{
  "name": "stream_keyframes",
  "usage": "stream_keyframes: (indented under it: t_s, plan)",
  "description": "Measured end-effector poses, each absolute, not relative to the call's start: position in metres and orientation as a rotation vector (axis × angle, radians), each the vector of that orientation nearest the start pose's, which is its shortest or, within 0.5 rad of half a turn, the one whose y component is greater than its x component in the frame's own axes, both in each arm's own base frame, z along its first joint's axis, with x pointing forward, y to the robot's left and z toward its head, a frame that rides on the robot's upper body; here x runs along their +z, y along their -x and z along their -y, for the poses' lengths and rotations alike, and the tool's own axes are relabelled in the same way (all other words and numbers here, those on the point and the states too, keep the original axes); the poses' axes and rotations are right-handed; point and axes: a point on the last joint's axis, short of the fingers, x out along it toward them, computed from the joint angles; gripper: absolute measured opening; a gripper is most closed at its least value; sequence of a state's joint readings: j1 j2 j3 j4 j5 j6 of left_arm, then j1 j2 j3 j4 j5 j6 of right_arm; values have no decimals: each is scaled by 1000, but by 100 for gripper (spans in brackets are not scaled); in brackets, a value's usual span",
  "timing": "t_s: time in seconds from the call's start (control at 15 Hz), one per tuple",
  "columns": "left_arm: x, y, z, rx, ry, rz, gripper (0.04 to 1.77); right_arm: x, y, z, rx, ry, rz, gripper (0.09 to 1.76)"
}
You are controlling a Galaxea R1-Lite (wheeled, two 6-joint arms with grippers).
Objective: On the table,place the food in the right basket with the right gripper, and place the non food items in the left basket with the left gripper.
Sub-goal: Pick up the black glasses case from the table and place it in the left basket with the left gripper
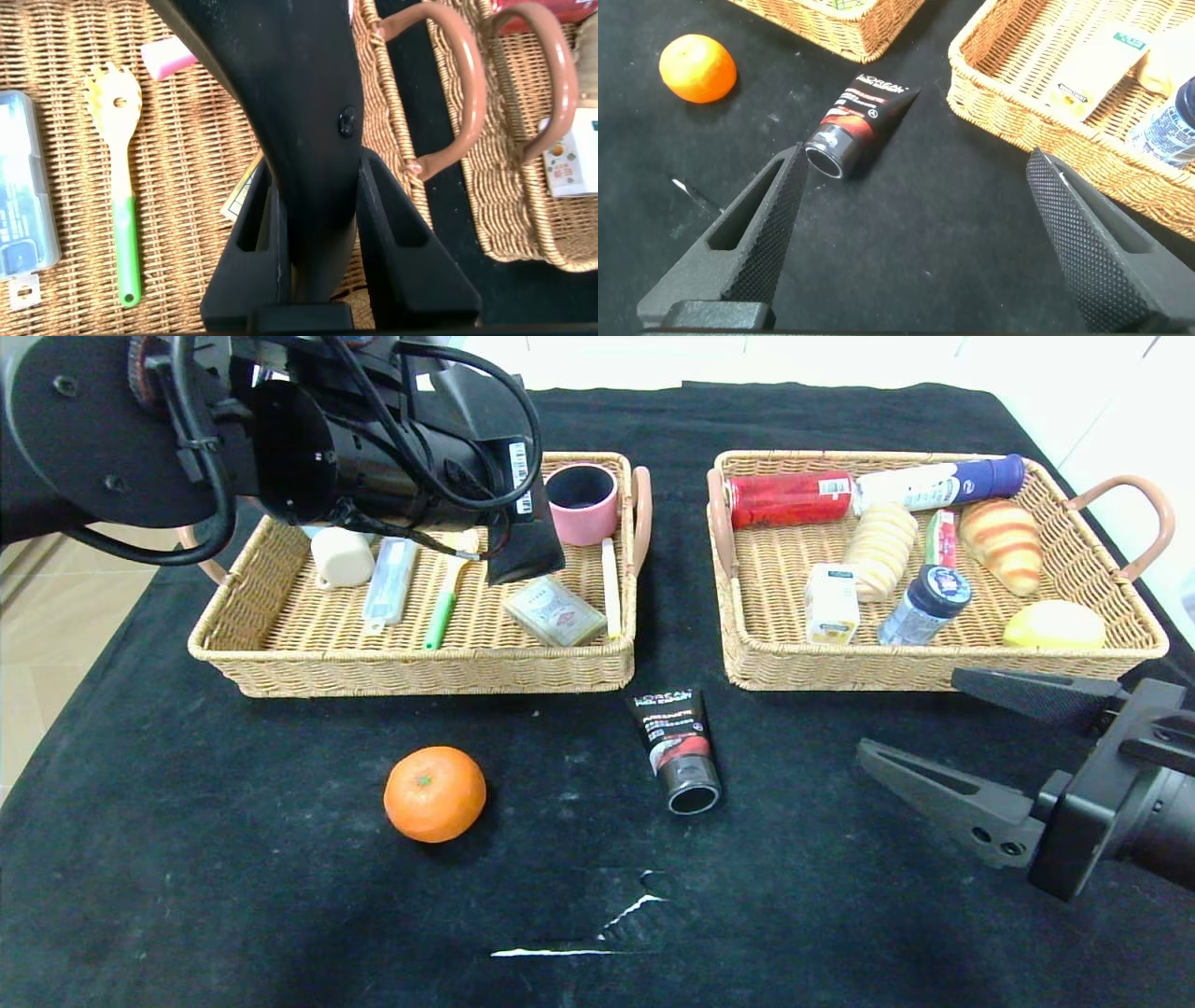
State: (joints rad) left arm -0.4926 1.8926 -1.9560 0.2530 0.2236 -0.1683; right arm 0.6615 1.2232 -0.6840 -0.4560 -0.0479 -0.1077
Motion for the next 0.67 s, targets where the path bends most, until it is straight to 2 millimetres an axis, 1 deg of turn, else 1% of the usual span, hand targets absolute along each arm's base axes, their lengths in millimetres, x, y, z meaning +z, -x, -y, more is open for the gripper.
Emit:
stream_keyframes:
  t_s: [0.13, 0.27, 0.47, 0.67]
  plan:
    - [351, -325, 168, -249, 96, -203, 78, 249, -149, -115, 617, 134, -44, 171]
    - [350, -326, 168, -246, 87, -203, 99, 249, -149, -115, 619, 134, -42, 171]
    - [350, -326, 168, -243, 85, -203, 122, 249, -148, -115, 624, 135, -44, 171]
    - [350, -324, 168, -241, 84, -210, 138, 249, -147, -115, 625, 134, -41, 171]
